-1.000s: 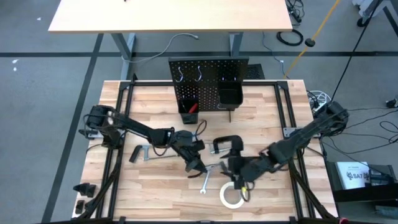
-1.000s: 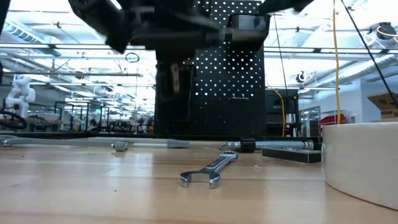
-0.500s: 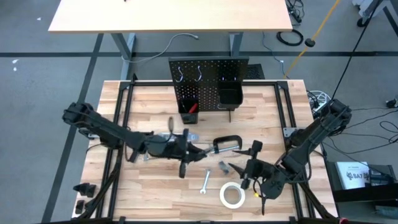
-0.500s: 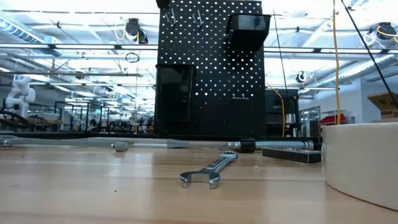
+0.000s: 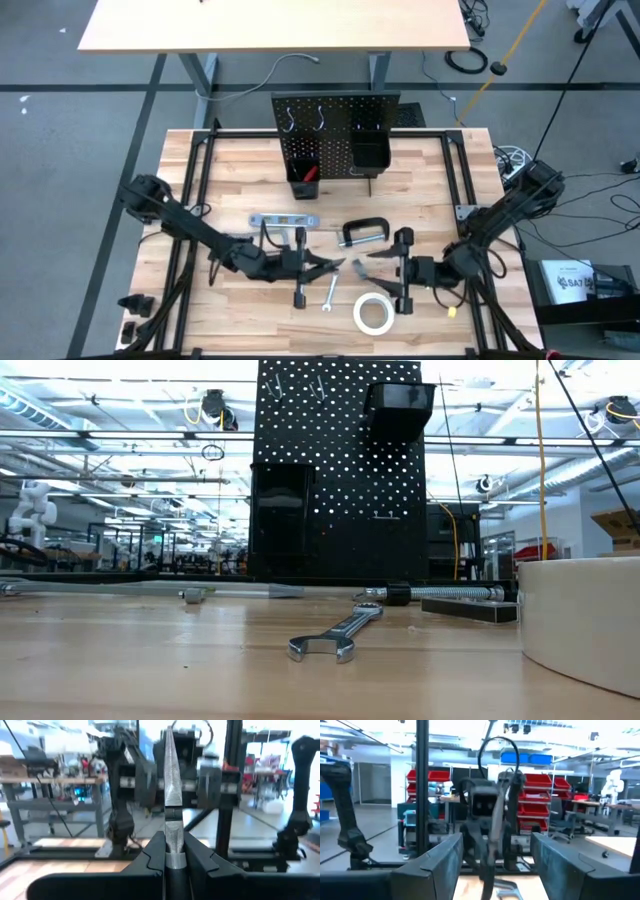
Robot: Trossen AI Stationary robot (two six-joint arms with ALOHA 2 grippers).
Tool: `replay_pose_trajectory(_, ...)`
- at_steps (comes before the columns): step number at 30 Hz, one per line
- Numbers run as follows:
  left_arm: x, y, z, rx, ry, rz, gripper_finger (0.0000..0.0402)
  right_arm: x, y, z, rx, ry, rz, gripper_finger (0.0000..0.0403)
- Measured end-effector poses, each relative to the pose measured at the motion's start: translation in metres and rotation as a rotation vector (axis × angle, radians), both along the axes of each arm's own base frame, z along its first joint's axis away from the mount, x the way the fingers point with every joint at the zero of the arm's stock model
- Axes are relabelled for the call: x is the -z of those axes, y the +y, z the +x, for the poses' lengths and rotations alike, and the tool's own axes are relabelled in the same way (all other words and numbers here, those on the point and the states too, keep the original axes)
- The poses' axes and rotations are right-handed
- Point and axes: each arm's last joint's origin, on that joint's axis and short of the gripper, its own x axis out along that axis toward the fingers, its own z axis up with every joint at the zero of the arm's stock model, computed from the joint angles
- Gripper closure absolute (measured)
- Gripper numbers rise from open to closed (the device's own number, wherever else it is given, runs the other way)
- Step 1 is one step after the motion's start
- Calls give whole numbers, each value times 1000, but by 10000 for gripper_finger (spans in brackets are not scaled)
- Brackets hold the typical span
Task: Hang tools onto peg board
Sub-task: Put the long nose pliers into the bottom black bin on the pegboard
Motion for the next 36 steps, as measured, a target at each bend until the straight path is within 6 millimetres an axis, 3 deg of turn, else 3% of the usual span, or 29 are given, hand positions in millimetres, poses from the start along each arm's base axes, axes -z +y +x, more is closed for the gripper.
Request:
replay_pose_trajectory(12,27,-1,14,33,13,-88,367,19,-19,26,-60,7,56,177)
replay_pose_trajectory(19,28,0,15,30,12,-89,367,25,-31,38,-65,-2,84,180)
replay_pose_trajectory(27,28,4,17,11,12,-93,367,25,-40,46,-164,-21,93,232)
replay_pose_trajectory(36,31,17,23,-29,33,-160,367,25,-46,49,-143,-21,94,294)
